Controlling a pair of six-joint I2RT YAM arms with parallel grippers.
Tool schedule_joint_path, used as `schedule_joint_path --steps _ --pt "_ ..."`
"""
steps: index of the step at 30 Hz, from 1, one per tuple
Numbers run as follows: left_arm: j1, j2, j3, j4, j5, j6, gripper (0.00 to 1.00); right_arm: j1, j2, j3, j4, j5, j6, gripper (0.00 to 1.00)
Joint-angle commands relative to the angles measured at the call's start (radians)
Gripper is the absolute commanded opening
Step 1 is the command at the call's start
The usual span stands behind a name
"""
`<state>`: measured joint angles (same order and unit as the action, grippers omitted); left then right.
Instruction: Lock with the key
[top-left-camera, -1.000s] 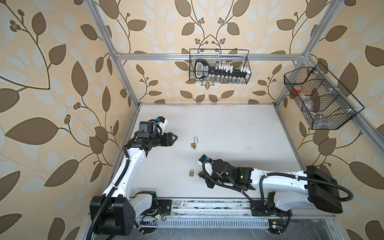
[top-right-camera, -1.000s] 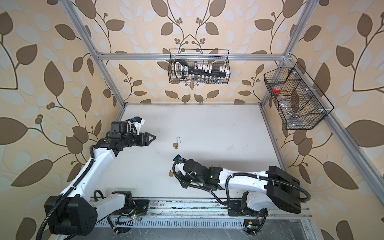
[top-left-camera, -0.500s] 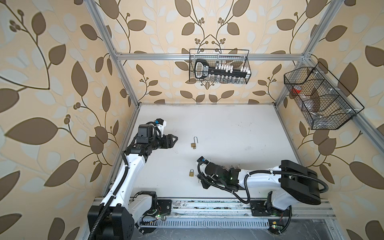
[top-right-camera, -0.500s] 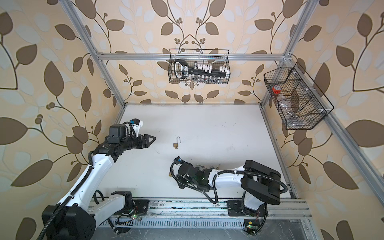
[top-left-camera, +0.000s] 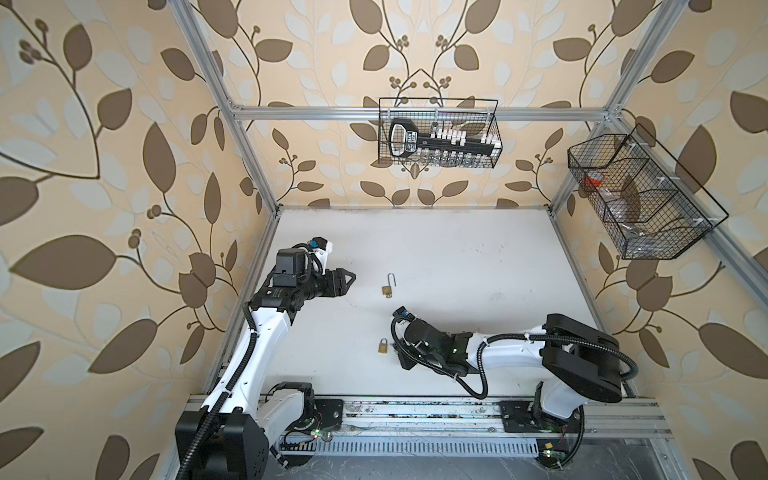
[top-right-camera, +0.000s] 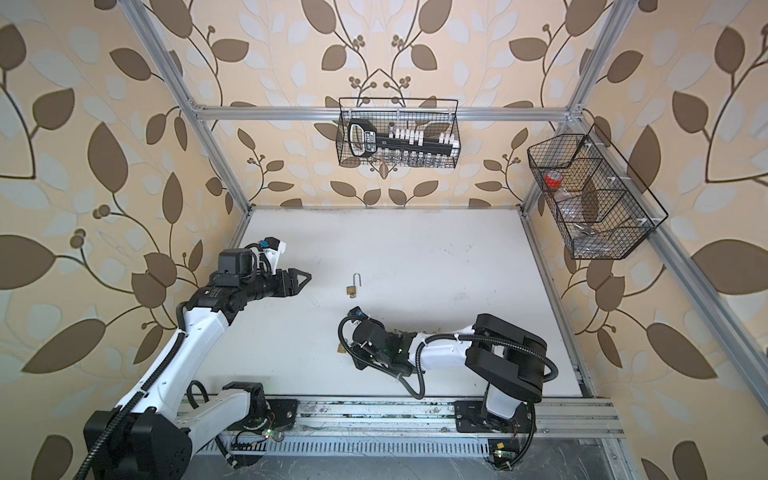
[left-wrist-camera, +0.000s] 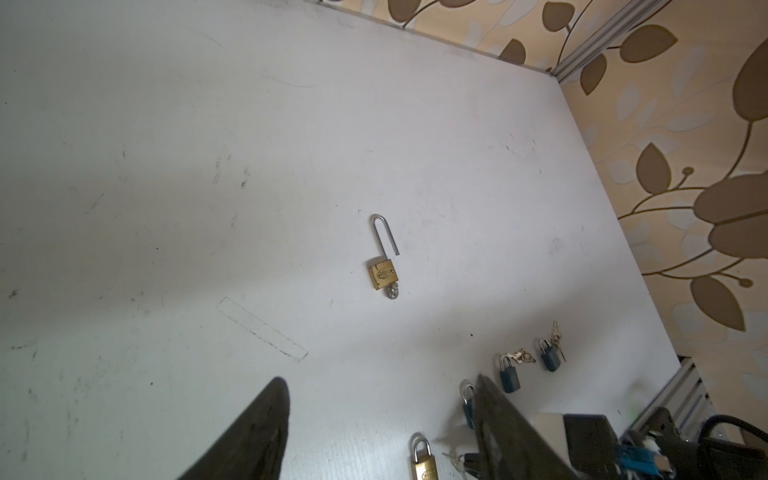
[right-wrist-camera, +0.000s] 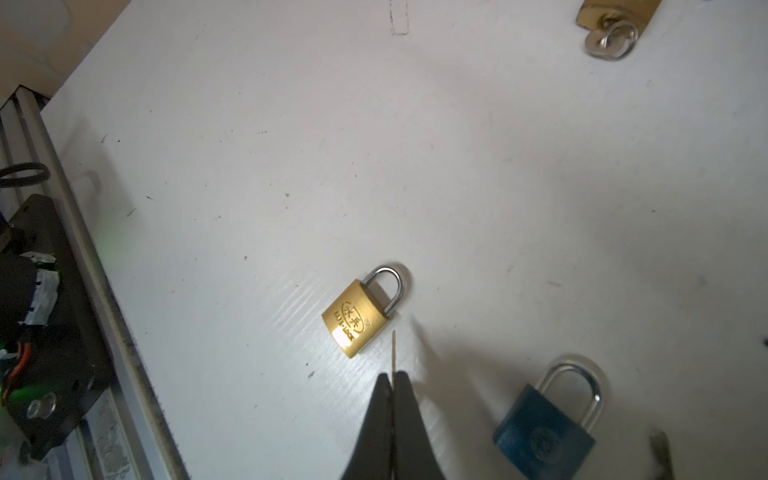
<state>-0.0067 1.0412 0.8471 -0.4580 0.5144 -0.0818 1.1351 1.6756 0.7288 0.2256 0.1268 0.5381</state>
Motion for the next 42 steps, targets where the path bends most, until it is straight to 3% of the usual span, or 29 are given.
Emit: schedule_joint_path --steps 1,6,12,18,20,21,23,25,27,30,34,37,42 --pt "0.001 -0.001 0.004 0.007 -0.001 -0.002 0.7 -0.01 0.023 0.029 0.01 0.001 -0.004 0.0" --pt "0.002 -0.001 0.007 -0.002 -0.008 -0.007 0.7 -0.011 0.033 0.035 0.009 -0.001 -0.006 0.05" --pt "0.001 0.023 0.022 -0.037 -0.042 -0.005 0.75 -0.016 0.023 0.053 -0.007 -0.017 -0.038 0.2" --pt "-0.036 0.074 0.063 -0.079 -0.071 -0.004 0.8 -0.017 -0.073 0.057 -0.03 0.05 -0.109 0.23" --pt "-0.097 0.085 0.074 -0.075 -0.112 -0.012 0.81 -0.018 -0.105 0.058 -0.031 0.135 -0.13 0.33" --pt "-0.127 0.091 0.074 -0.062 -0.119 -0.023 0.82 -0.024 -0.11 0.071 -0.048 0.179 -0.127 0.43" --pt "-0.15 0.103 0.06 -0.01 -0.105 -0.075 0.84 -0.058 -0.097 0.112 -0.1 0.195 -0.124 0.55" --pt "-0.148 0.11 0.045 0.045 -0.092 -0.137 0.86 -0.116 -0.059 0.166 -0.153 0.169 -0.102 0.6" --pt "-0.117 0.117 0.044 0.071 -0.061 -0.178 0.86 -0.171 -0.013 0.223 -0.185 0.127 -0.096 0.61" --pt "0.004 0.101 0.004 0.157 0.061 -0.281 0.85 -0.239 0.073 0.324 -0.226 0.057 -0.078 0.61" --pt "0.12 0.08 -0.006 0.154 0.133 -0.314 0.84 -0.251 0.214 0.524 -0.374 0.089 -0.034 0.57" --pt "0.228 0.065 -0.068 0.236 0.231 -0.406 0.83 -0.251 0.301 0.631 -0.44 0.079 0.0 0.54" --pt "0.269 0.04 -0.083 0.191 0.233 -0.388 0.82 -0.252 0.413 0.785 -0.555 0.098 0.049 0.51"
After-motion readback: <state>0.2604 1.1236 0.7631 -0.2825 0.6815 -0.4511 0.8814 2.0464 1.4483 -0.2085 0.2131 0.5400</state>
